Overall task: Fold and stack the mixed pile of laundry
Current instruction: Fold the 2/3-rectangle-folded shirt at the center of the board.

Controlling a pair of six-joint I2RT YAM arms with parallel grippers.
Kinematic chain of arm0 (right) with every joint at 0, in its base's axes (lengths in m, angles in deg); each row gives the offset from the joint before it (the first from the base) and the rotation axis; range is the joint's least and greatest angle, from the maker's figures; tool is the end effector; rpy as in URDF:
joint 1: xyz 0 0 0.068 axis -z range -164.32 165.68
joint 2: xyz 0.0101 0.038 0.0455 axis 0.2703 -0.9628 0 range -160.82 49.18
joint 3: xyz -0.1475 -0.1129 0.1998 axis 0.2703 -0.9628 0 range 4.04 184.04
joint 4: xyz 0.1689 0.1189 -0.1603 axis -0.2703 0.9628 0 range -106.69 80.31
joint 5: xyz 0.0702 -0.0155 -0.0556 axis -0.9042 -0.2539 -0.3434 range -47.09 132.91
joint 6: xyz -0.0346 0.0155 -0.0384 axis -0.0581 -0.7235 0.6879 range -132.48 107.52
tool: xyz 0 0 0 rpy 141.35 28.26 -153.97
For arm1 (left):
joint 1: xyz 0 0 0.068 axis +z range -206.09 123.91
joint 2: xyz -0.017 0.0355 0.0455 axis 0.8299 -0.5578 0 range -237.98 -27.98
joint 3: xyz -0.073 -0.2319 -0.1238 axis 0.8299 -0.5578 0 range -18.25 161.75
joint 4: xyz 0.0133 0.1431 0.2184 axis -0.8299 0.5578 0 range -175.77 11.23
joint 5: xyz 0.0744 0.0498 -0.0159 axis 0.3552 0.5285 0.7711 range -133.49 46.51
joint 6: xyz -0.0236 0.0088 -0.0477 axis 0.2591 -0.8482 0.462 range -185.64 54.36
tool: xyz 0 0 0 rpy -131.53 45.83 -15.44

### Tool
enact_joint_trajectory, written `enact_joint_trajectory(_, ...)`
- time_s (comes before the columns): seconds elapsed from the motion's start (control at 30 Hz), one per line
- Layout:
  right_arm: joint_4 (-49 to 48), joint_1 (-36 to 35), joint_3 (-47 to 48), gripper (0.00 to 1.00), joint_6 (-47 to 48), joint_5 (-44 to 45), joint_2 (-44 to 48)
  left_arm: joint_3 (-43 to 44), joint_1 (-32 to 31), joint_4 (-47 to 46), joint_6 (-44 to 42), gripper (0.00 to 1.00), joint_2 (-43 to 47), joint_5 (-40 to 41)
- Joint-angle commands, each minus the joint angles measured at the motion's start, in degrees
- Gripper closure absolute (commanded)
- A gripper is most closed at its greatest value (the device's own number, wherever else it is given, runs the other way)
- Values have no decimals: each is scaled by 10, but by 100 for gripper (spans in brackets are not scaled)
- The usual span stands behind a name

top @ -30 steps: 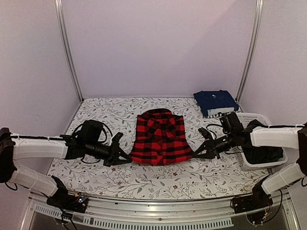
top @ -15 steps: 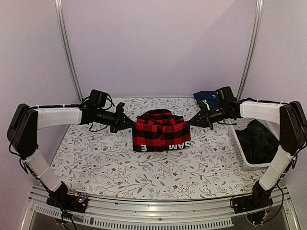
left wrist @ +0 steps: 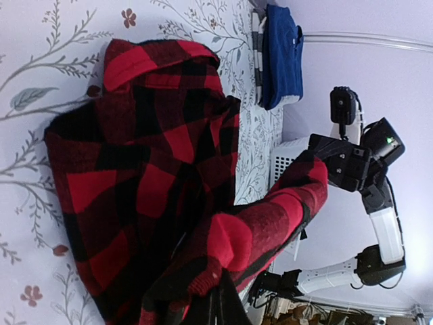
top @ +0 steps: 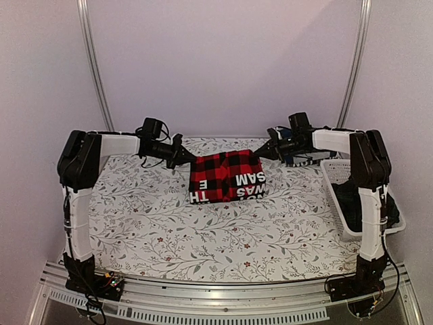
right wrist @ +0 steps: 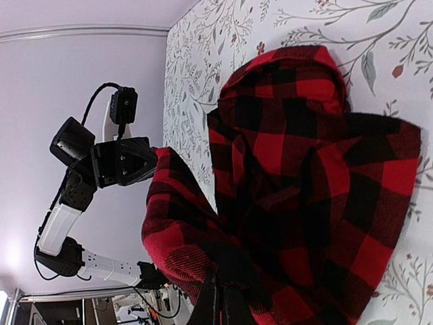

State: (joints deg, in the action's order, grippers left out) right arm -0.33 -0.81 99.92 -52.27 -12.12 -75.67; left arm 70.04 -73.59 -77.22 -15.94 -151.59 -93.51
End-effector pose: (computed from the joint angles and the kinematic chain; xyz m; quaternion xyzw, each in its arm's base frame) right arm 0.4525 0.1644 0.1968 -0.0062 0.8389 0.5357 0.0956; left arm 0.4406 -0.1676 0.1735 -0.0721 0.8470 -0.5205 0.0804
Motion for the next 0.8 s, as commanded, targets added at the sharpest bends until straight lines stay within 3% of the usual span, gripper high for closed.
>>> enact_joint_trajectory(0.0,-33,11,66,100,5,9,-81,90,10,30,-43,100,-92,-14)
enact_joint_trajectory(0.17,-80,10,86,100,-23,4,-152,140,12,46,-62,100,-160,-6)
enact_joint_trajectory(0.3,-81,-5,56,100,-14,-1,-169,116,10,72,-92,100,-155,6)
enact_joint_trajectory(0.47,-128,-39,-86,100,-5,-3,-116,-28,3,51,-116,100,-75,14)
enact_joint_trajectory(0.63,-204,-67,-294,100,-34,-4,17,-200,-9,28,-127,100,48,15)
enact_joint_trajectory(0.77,-188,-72,-366,100,-26,-1,123,-277,-9,23,-127,100,144,13)
